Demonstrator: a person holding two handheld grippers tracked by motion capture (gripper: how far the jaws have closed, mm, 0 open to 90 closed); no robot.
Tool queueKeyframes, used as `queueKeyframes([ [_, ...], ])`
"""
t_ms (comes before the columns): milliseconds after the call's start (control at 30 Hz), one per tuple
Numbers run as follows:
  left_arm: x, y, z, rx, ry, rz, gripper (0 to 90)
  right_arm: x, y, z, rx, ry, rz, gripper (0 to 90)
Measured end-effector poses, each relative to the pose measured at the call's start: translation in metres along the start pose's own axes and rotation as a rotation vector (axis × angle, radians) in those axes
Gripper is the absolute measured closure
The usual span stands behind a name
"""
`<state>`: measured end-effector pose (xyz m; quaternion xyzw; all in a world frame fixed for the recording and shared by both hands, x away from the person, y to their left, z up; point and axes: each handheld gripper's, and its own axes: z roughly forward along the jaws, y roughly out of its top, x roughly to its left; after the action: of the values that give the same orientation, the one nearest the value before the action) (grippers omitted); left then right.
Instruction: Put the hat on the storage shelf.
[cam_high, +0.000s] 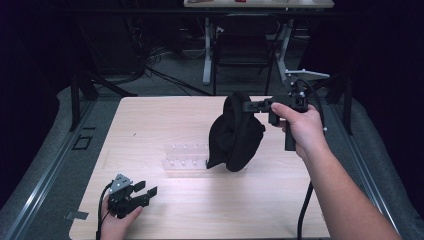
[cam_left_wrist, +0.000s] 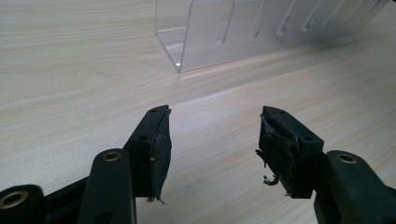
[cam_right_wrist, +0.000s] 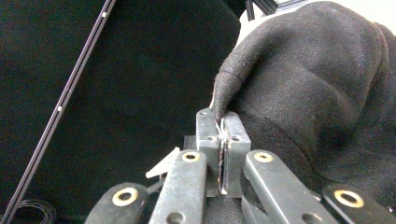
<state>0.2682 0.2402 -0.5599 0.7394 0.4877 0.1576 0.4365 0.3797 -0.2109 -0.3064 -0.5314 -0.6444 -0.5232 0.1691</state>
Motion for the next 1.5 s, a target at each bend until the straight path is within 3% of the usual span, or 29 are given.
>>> queueKeyframes([
  [467, 0.0, 0.0, 0.0, -0.003, -0.002, -0.001, 43.8, -0.003, 0.005, 0.016, 0.002, 0.005, 0.006, 88.6],
  [1133, -0.003, 0.001, 0.001, 0.001, -0.007, 0.007, 43.8, -0.008, 0.009, 0.03, 0.015, -0.033, 0.001, 88.5],
  [1500, -0.006, 0.006, 0.0, -0.024, -0.017, 0.006, 44.3, -0.006, 0.008, 0.038, 0.017, -0.004, 0.001, 88.5],
])
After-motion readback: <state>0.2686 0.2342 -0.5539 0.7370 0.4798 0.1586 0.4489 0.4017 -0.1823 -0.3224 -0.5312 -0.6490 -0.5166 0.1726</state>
